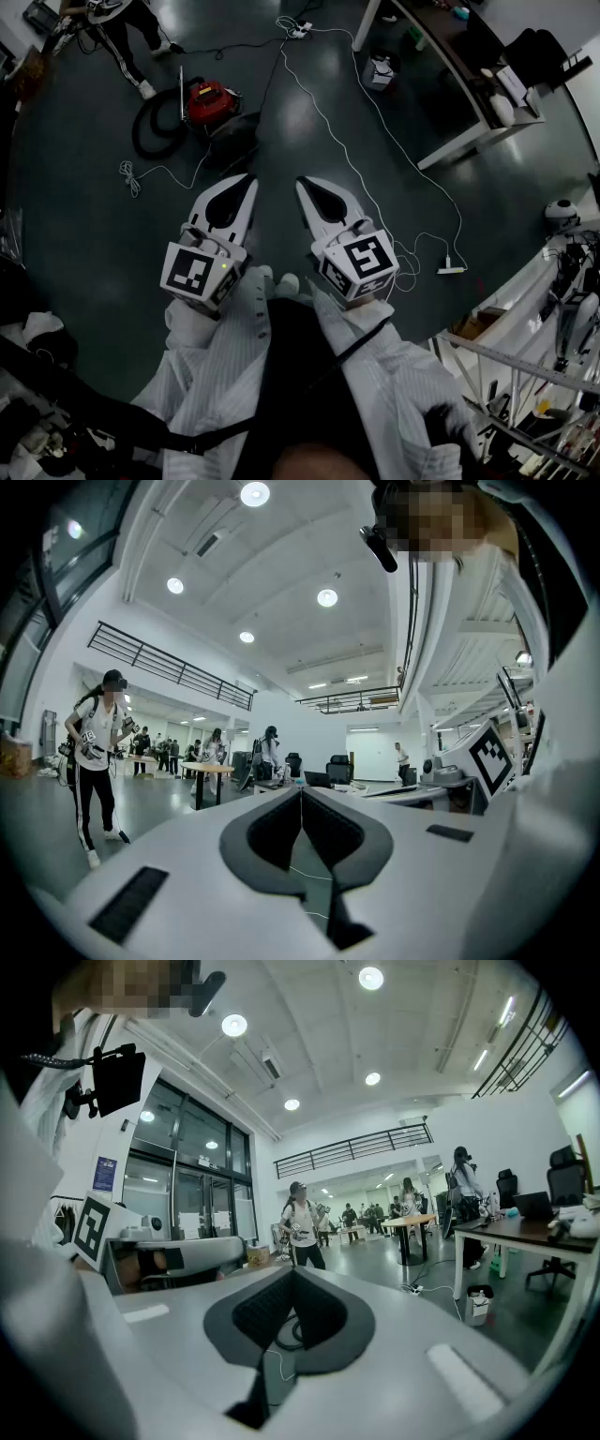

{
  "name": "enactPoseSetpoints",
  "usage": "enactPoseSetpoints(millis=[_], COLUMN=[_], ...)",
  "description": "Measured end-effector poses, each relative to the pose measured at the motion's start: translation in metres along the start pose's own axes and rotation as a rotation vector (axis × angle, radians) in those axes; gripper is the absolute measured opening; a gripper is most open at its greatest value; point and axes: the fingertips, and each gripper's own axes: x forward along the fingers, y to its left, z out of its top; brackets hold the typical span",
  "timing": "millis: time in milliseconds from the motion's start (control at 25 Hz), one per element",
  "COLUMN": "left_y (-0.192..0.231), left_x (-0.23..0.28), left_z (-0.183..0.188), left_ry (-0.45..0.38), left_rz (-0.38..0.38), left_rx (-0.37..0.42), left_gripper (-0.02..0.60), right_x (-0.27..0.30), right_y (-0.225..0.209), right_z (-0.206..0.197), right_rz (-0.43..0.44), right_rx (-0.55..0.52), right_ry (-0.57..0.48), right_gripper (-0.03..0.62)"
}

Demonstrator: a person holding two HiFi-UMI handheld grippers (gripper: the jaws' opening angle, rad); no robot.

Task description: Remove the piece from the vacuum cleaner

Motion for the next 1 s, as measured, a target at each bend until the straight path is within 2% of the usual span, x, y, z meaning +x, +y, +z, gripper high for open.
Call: enactPoseSetpoints(millis=[200, 600, 800, 1000], left_y=[0.000, 0.001, 0.021, 0.058], left_x=[-0.001, 0.002, 0.005, 0.015], left_z=[-0.006, -0.013, -0.021, -0.035], left_ry=[0.019, 0.037, 0.030, 0.064], left_rz=[-0.020, 0.000, 0.061, 0.122], left_rx=[0.014, 0.008, -0.008, -0.024], left_gripper=[0.005, 0.005, 0.005, 0.005], right_x=[0.000, 0.000, 0.015, 0.055], right_y=[-0.001, -0.008, -0.014, -0.021], right_z=[-0.002, -0.011, -0.021, -0.032], right_rz=[-0.006, -0.003, 0.018, 0.080], right_rx=[-0.001, 0.019, 0.029, 0.035], right_ry=[0.000, 0.008, 0.019, 0.064], right_gripper=[0.000, 0.000, 0.000, 0.000])
